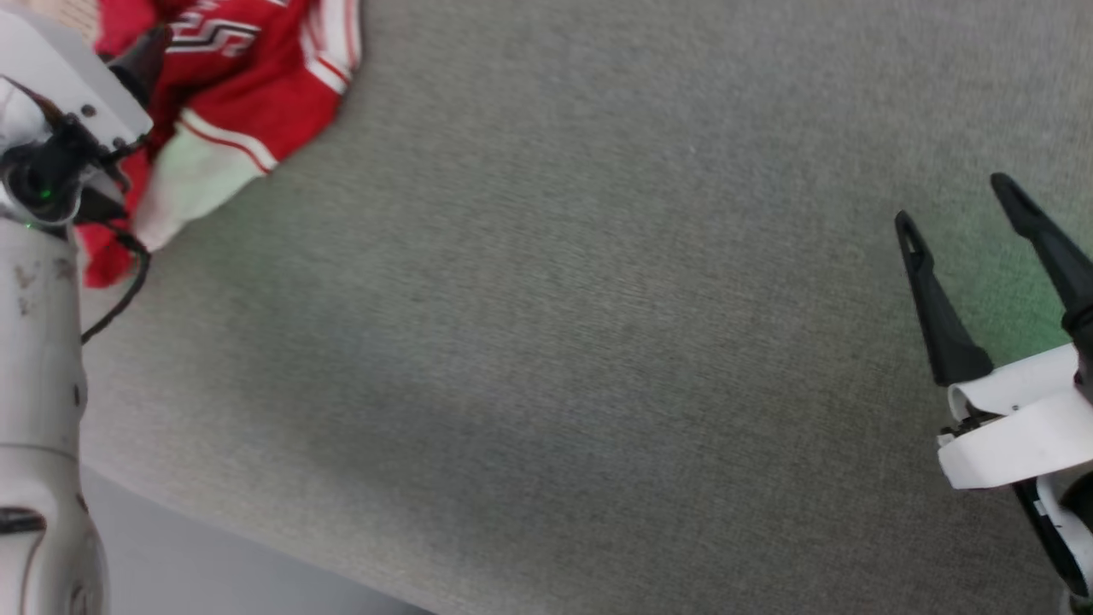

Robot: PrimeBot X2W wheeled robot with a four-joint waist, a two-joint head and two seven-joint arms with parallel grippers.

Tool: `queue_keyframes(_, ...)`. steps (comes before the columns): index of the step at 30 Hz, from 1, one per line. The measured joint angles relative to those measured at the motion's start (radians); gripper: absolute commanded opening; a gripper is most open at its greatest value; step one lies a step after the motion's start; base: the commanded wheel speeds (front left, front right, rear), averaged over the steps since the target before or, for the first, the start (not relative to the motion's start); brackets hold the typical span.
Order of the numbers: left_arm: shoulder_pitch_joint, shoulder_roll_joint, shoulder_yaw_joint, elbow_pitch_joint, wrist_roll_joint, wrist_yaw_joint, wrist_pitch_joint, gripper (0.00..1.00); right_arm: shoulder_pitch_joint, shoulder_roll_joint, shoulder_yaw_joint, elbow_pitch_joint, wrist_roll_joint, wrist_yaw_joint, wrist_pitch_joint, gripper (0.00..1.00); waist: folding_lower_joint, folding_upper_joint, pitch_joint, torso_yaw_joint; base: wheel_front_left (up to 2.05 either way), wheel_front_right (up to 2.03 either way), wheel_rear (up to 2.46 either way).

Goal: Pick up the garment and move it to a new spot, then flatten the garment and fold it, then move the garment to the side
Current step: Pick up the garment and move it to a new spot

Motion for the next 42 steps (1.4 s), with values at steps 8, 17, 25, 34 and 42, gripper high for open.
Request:
queue_keyframes(8,-0.069,-0.005,-0.053,0.171,0.041,0.001,-0.001,1.00,-0.014,-0.011,-0.004,-0.045,0.001,0.000,0.035,1.00,0.0001,-0.0001,0.080,-0.029,0.00,0.00,0.00)
queue_keyframes(17,-0.121,-0.026,-0.043,0.274,0.016,-0.008,-0.038,0.00,-0.028,-0.015,0.008,-0.054,0.001,0.000,0.046,1.00,0.0000,0.0000,0.089,-0.034,0.00,0.00,0.00)
queue_keyframes(25,-0.158,-0.020,-0.050,0.284,0.008,-0.025,-0.115,0.00,-0.037,0.001,0.029,-0.026,0.003,0.000,0.018,1.00,0.0000,0.0000,0.041,-0.034,0.00,0.00,0.00)
queue_keyframes(34,-0.214,0.026,-0.100,0.201,0.020,-0.035,-0.222,0.00,-0.035,0.052,0.029,0.046,0.015,0.000,-0.044,1.00,0.0000,0.0000,-0.055,-0.037,0.00,0.00,0.00)
queue_keyframes(42,-0.248,0.068,-0.218,0.012,0.007,-0.035,-0.258,0.00,-0.014,0.107,0.019,0.111,0.018,0.000,-0.111,1.00,0.0000,-0.0001,-0.157,-0.041,0.00,0.00,0.00)
